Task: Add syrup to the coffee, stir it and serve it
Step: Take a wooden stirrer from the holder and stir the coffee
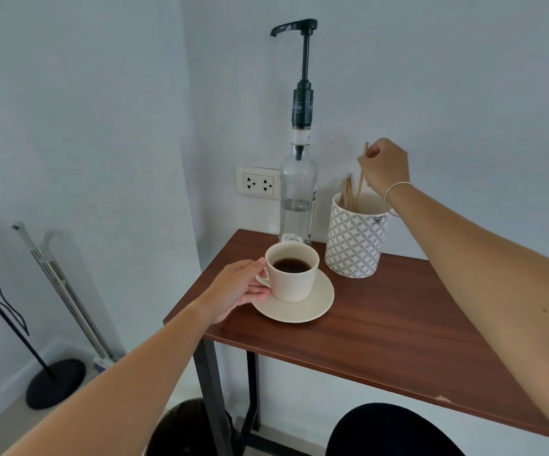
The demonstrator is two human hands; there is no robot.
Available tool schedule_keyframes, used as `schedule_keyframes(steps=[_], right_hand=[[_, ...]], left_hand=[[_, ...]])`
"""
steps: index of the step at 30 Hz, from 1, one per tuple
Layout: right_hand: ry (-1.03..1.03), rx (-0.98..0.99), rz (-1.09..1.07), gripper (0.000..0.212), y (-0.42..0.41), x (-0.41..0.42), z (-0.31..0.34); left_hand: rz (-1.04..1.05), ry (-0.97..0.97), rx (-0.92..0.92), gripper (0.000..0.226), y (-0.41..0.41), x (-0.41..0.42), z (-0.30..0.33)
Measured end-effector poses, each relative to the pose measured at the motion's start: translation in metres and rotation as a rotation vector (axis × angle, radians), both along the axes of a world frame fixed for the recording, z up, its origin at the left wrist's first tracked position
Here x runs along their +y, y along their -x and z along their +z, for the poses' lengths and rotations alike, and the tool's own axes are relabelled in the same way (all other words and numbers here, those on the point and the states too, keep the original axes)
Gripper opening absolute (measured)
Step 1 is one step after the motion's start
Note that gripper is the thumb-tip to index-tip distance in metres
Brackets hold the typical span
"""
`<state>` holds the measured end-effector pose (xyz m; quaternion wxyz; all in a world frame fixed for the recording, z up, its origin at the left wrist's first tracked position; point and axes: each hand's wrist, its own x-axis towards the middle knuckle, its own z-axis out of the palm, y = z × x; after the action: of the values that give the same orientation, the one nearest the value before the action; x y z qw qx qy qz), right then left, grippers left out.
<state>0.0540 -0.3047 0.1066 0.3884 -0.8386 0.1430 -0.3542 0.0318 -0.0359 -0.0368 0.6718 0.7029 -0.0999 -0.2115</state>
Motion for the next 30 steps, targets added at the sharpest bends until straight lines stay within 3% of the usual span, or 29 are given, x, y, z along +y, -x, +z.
schedule_keyframes(steps=[5, 11, 20, 30], right_hand=[[0.019, -0.274, 0.067, 0.006, 0.025, 0.008, 0.036], [0.046, -0.489, 0.186, 0.021, 0.051, 0.025, 0.071], [0.111, -0.292, 0.383, 0.02, 0.058, 0.072, 0.012], [0.3, -0.13, 0.43, 0.012, 0.056, 0.09, -0.036]], left_hand=[[-0.005, -0.001, -0.001, 0.026, 0.001, 0.0, 0.001], [0.009, -0.005, -0.006, 0.027, 0.002, -0.001, 0.002], [0.025, -0.016, -0.001, 0.031, 0.008, -0.003, 0.006], [0.016, -0.012, 0.005, 0.03, 0.009, -0.002, 0.006]])
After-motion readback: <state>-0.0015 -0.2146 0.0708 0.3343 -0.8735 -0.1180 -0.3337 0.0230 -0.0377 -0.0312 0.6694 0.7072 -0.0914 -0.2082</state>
